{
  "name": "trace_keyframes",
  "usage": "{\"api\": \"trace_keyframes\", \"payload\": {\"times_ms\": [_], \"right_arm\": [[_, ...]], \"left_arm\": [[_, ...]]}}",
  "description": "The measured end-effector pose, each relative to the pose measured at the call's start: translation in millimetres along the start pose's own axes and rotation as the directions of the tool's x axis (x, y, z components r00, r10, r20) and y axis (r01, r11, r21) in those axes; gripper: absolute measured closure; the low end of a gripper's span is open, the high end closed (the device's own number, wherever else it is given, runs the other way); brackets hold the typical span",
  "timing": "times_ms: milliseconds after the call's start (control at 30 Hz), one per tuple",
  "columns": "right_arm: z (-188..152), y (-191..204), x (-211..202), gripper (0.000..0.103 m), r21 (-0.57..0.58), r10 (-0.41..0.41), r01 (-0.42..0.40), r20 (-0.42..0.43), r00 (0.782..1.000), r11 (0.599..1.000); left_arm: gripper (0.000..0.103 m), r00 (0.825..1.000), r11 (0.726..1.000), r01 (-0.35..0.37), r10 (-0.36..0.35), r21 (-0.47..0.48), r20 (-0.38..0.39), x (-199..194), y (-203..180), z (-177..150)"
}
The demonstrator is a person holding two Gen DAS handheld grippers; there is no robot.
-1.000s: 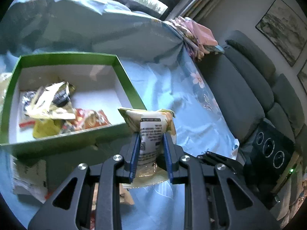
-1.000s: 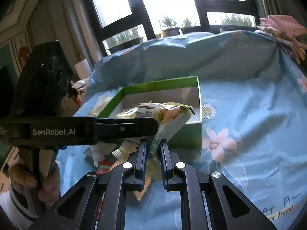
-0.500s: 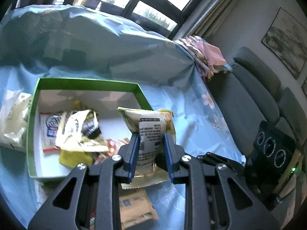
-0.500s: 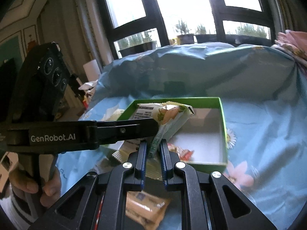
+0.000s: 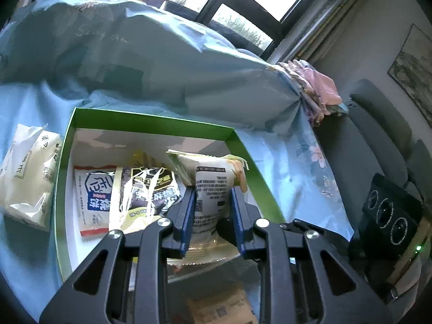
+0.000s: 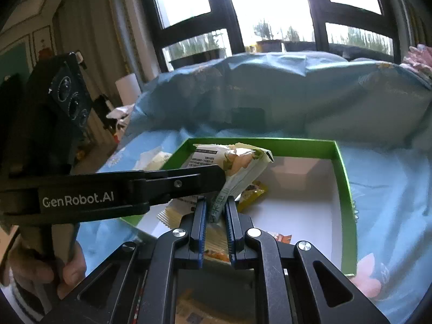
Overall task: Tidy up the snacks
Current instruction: 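Carry the cream packet with the left tool into the box and release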
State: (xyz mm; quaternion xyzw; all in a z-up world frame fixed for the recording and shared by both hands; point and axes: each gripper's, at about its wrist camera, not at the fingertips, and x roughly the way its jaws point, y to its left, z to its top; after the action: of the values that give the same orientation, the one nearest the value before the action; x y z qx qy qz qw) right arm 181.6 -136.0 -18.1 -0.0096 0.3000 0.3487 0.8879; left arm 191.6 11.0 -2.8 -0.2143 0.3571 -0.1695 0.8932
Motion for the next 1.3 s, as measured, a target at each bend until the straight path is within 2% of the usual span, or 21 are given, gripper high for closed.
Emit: {"api": "trace_keyframes", "payload": {"times_ms": [500,1033,1233,1300], "right_arm": [[-5,-5,29,0.088,0.019,-0.029,0.03,-0.071,0.997,0.999],[-6,-5,36,0.088,0.021,-0.057,0.059,-0.089,0.994,0.998],[-6,-4,36,0.088,0.016,-0.08,0.082,-0.088,0.993,0.997],[-7,-4,36,0.088,0.016,-0.083,0.085,-0.09,0.992,0.996]], "left_arm": [[0.078,0.999,0.999,-0.017,0.015,-0.04,-0.05,21,18,0],[0.077,0.998,0.998,-0.043,0.041,-0.038,-0.054,29,21,-2],[0.073,0.997,0.998,-0.052,0.05,-0.039,-0.053,29,20,-2],[0.063,0.997,0.998,-0.054,0.052,-0.041,-0.054,30,20,-3]]}}
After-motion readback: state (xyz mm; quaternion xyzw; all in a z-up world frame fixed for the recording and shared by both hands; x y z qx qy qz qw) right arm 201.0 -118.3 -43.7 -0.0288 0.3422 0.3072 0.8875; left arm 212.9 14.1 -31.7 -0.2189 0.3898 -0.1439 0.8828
